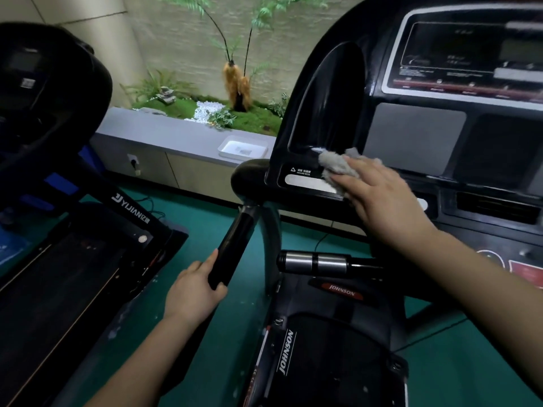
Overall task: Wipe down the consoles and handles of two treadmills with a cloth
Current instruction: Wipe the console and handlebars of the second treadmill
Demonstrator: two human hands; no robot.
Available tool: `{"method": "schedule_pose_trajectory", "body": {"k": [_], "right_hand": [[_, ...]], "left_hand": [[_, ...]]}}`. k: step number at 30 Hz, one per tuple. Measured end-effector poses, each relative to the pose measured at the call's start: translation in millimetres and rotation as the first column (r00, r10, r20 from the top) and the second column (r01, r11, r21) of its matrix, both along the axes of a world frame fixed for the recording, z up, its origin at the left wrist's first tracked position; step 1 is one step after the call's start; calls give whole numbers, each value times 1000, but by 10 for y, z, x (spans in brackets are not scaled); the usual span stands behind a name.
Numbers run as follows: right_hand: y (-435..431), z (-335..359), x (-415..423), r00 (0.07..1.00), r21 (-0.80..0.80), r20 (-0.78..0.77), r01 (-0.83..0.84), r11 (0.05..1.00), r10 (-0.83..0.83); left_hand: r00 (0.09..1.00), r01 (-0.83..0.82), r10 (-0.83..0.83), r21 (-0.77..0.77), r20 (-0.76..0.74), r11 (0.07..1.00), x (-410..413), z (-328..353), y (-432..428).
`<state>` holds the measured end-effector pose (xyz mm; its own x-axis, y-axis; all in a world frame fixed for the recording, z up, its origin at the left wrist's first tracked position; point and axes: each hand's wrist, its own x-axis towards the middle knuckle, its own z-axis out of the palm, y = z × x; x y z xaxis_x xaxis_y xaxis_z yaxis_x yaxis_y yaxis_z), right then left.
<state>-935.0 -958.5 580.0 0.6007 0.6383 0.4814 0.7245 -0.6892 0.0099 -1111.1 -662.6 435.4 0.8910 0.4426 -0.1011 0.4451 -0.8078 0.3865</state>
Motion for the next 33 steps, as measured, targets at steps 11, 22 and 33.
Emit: {"method": "schedule_pose_trajectory", "body": {"k": [11, 22, 33], "right_hand": [[244, 115, -174, 931, 160, -363, 103, 982, -38], [-1167, 167, -263, 863, 394, -165, 502, 770, -478], [-1394, -181, -263, 797, 394, -87, 579, 714, -598]], "left_hand": [[799, 184, -81, -115, 596, 976, 615, 1289, -907], [741, 372, -419, 198, 525, 907, 1601, 1377, -1929], [427, 653, -809, 481, 404, 585, 1773, 1429, -2740]]}}
